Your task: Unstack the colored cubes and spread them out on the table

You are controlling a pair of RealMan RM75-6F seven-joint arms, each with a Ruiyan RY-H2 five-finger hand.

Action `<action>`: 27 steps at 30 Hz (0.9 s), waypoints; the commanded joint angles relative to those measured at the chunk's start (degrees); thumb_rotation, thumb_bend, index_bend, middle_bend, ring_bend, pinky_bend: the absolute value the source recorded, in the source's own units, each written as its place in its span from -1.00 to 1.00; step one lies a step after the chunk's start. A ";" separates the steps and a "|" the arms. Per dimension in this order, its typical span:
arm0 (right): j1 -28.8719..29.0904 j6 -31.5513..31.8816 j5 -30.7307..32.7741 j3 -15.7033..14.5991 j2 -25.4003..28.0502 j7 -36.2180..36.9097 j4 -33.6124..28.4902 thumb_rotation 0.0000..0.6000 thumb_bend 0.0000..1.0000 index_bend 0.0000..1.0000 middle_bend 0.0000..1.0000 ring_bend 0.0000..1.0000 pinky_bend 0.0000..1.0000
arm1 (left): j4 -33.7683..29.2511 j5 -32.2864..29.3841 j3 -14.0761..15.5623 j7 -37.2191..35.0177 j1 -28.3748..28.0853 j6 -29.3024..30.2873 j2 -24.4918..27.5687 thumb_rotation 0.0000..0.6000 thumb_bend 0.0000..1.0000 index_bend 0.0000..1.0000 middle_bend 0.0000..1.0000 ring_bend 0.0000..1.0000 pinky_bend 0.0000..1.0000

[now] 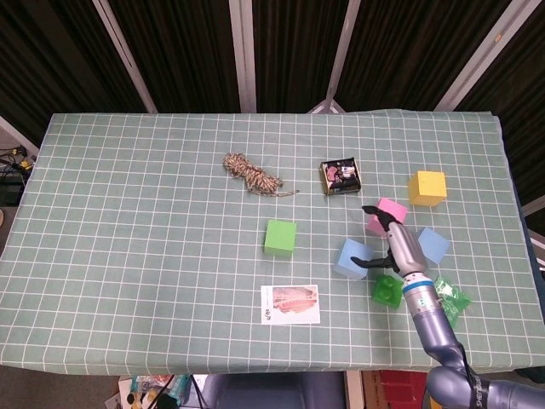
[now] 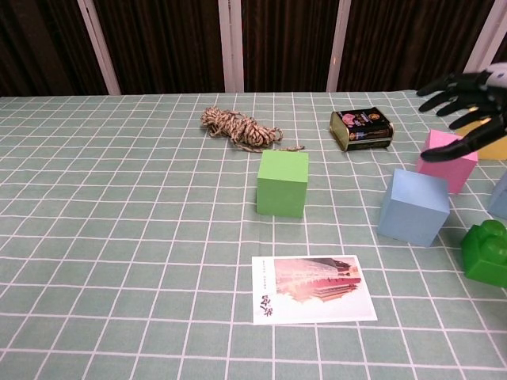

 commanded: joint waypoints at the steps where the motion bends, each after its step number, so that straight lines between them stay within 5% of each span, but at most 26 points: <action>1: -3.58 5.03 -4.07 1.00 4.64 1.61 -5.26 1.00 -0.74 -0.64 -0.60 -0.69 -0.65 | 0.00 -0.03 0.04 0.14 -0.11 -0.22 -0.03 1.00 -0.66 -0.51 -0.77 -1.00 -1.00; 9: -13.04 14.00 -18.05 -7.38 8.20 5.15 -3.62 1.00 -0.75 -0.63 -0.60 -0.67 -0.65 | 0.07 1.09 0.62 1.15 -0.43 -0.46 -0.48 1.00 -0.66 -0.51 -0.87 -1.00 -1.00; 15: -19.32 27.44 -29.63 -12.74 1.85 -7.53 9.13 1.00 -0.75 -0.71 -0.66 -0.69 -0.65 | 0.56 2.32 1.09 1.53 -0.16 0.34 -1.04 1.00 -0.66 -0.57 -0.95 -1.00 -1.00; 20: -22.69 31.54 -31.49 -14.58 -0.15 -16.78 13.79 1.00 -0.75 -0.93 -0.88 -0.84 -0.76 | 0.68 3.02 1.79 3.22 -0.30 -0.02 -1.12 1.00 -0.66 -0.61 -0.98 -1.00 -1.00; 27: -24.48 33.43 -33.19 -15.00 2.58 -18.00 11.34 1.00 -0.75 -0.94 -0.90 -0.86 -0.78 | 1.09 4.00 2.51 5.29 -1.11 -1.26 -1.75 1.00 -0.66 -0.63 -1.00 -1.00 -1.00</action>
